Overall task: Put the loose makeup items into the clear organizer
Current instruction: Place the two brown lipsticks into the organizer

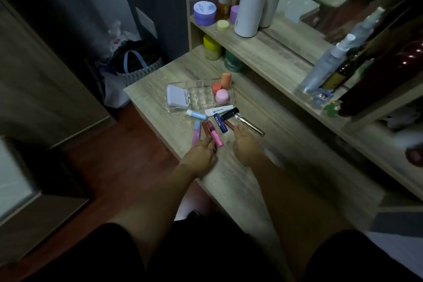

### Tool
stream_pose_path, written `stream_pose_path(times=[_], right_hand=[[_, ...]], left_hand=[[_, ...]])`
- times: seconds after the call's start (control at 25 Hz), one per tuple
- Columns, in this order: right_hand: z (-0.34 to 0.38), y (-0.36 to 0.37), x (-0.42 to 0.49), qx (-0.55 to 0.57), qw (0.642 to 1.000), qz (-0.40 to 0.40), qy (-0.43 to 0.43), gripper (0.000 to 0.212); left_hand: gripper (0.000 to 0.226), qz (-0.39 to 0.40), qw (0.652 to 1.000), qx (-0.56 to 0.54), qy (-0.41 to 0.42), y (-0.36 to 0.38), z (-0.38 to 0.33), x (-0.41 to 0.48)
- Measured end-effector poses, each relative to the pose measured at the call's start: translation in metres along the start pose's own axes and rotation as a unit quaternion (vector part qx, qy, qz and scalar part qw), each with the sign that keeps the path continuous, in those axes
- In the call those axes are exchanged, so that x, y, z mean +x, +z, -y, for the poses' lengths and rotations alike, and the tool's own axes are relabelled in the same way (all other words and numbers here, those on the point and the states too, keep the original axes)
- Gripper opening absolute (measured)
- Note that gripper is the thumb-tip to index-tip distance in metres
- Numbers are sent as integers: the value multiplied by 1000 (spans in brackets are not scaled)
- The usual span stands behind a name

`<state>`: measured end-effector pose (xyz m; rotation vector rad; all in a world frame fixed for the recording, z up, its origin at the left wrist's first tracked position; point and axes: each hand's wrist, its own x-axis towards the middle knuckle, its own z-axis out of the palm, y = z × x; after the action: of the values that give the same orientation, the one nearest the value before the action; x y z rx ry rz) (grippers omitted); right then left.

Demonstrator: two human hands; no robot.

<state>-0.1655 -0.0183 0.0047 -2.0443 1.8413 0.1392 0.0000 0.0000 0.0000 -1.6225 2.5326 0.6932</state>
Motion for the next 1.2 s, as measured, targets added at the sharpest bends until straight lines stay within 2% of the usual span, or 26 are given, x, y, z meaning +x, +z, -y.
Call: stream_pose_path(times=[0.12,0.28,0.4,0.52,0.64,0.8,0.88,0.96,1.08,1.16,1.2], right_hand=[[0,0,12,-2,999,-40,30,44],[-1,-2,21,18,998,-46,42,29],[-6,1,22,39,997,-52,38,27],[-14,0,21,114,991,-61,34,33],[-20,-8,24,206,972,-111,-18,36],[-6,-34,44,412,907,-78,20,30],[5,-49,55,497,865,-72,16,33],[17,-63,65,555,829,-67,16,30],[30,-78,81,581,810,-75,28,25],[38,-85,95,576,810,-105,34,25],[41,-88,104,577,807,-122,38,25]], left_hand=[[39,-57,997,-43,-39,0,-3,12],[35,-57,994,-40,-85,-4,-13,26],[30,-102,980,-84,-148,-9,-17,32],[33,-124,952,-184,-212,-19,-22,34],[45,-150,900,-299,-278,-29,-20,35],[50,-200,800,-445,-348,-53,-9,45],[52,-197,750,-522,-355,-69,1,56],[43,-165,714,-604,-314,-87,14,67],[22,-163,720,-621,-264,-114,35,79],[11,-209,733,-593,-260,-129,49,85],[8,-232,751,-562,-259,-134,56,90]])
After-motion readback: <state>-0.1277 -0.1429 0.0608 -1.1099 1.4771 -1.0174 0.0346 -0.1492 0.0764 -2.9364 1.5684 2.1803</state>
